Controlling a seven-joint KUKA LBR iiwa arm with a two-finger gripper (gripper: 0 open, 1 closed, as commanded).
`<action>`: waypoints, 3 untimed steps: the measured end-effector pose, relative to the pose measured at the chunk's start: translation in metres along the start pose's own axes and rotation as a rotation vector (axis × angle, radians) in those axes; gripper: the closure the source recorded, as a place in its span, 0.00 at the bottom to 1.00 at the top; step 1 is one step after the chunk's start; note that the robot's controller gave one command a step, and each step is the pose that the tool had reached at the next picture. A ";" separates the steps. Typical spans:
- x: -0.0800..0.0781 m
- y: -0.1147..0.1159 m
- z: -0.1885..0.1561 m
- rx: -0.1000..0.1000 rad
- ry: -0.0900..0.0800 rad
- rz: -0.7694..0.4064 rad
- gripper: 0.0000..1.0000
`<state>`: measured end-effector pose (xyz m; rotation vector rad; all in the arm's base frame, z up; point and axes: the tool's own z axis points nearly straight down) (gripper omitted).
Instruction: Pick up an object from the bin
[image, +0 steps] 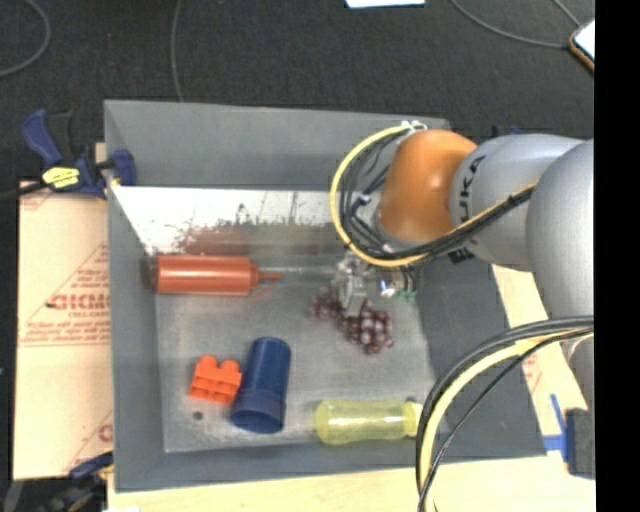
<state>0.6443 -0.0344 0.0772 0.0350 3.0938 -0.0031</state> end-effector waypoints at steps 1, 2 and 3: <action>-0.004 0.001 0.003 0.002 -0.007 -0.106 1.00; -0.002 -0.002 -0.006 0.000 -0.006 0.008 1.00; -0.007 0.000 -0.006 0.002 -0.014 -0.095 1.00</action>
Offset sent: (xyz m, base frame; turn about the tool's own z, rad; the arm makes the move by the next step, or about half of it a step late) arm -0.0003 -0.0012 0.0038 0.0089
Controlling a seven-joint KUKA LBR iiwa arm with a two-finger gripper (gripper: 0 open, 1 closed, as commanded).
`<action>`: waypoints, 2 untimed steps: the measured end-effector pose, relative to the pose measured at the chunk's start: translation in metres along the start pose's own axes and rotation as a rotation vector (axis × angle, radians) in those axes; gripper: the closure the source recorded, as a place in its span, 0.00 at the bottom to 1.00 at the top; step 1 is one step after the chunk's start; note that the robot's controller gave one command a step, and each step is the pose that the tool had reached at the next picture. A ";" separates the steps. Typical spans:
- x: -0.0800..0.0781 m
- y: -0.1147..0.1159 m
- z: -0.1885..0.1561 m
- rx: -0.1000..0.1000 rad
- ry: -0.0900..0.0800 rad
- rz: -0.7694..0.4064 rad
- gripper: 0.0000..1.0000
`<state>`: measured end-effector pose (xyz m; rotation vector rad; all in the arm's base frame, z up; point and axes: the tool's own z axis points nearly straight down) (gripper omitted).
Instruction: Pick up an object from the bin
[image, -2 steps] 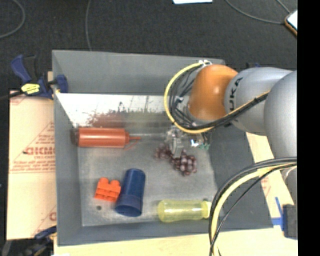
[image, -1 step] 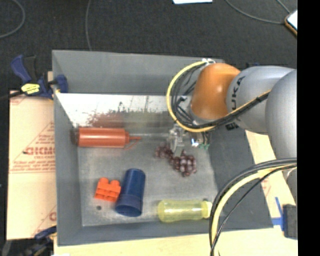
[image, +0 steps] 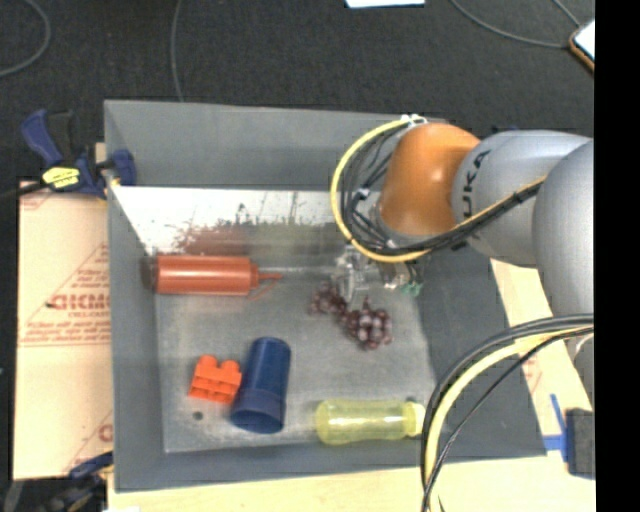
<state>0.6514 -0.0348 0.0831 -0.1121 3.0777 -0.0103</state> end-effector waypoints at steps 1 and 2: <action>0.001 -0.002 0.005 -0.002 -0.001 0.063 1.00; 0.015 0.008 -0.081 0.001 -0.005 -0.013 1.00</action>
Offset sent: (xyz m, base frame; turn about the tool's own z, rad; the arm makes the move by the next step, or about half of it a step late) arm -0.0221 0.0093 0.0764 -0.0152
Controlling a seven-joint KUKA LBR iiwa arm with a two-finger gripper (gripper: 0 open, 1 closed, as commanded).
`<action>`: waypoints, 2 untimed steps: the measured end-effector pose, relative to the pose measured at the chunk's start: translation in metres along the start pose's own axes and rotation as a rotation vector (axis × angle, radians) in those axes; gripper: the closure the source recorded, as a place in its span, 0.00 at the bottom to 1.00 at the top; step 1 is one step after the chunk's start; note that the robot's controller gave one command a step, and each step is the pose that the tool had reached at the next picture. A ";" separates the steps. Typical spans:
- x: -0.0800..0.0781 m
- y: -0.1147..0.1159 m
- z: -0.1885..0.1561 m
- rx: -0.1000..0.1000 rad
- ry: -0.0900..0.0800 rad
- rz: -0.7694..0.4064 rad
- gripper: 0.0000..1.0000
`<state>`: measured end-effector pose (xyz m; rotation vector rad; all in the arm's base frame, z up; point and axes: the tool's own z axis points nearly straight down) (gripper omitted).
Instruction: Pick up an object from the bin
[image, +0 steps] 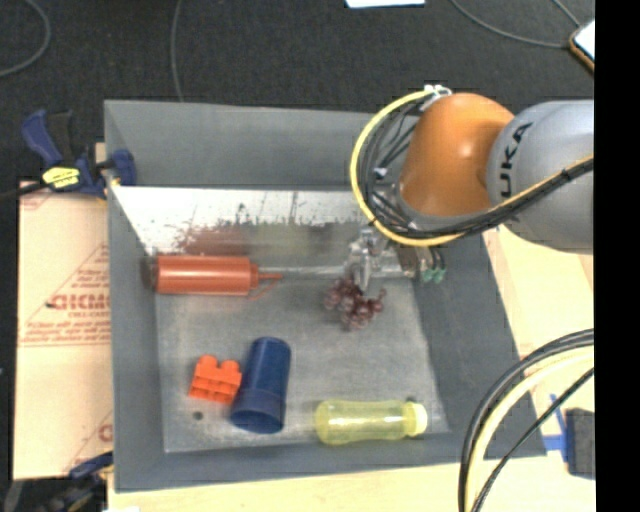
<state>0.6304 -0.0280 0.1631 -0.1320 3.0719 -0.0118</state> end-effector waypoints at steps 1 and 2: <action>-0.008 -0.019 0.093 -0.003 -0.006 0.122 1.00; 0.004 0.013 0.088 0.003 -0.027 0.064 1.00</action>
Offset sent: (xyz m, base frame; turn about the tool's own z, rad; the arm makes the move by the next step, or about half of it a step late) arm -0.0028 0.0135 -0.0931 0.0667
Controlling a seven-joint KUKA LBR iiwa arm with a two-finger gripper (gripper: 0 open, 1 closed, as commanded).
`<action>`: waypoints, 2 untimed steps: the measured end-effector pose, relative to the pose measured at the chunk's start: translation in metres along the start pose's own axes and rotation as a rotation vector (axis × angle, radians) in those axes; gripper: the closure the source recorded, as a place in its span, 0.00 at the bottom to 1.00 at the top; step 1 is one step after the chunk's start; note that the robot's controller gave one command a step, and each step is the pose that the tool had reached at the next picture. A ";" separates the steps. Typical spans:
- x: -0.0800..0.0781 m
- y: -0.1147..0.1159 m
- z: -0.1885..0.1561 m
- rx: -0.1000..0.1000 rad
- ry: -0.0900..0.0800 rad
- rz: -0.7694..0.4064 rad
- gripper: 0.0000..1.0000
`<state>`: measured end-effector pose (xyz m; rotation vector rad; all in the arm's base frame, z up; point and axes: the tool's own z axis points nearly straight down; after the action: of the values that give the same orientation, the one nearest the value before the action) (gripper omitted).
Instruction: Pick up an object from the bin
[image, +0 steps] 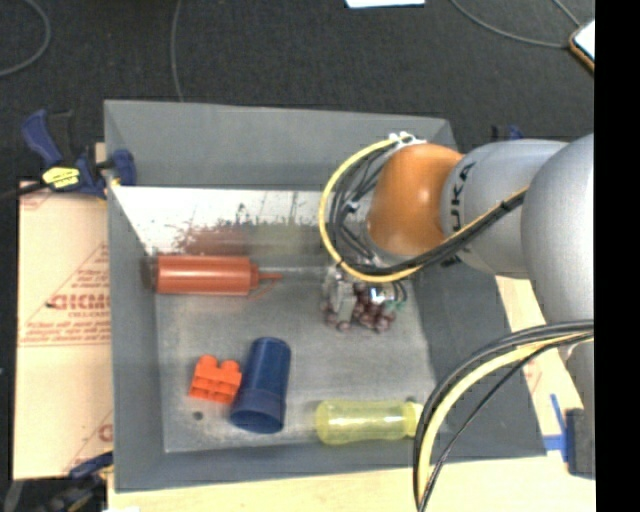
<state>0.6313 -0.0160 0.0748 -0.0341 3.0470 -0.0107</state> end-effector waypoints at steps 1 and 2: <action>-0.004 -0.015 0.000 -0.004 0.003 0.017 1.00; -0.013 -0.038 0.002 0.002 -0.011 -0.169 1.00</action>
Offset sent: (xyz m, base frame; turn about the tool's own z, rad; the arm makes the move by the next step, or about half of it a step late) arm 0.0111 -0.0352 -0.0048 -0.1697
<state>0.6458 -0.0539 0.0743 -0.2903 3.0233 -0.0250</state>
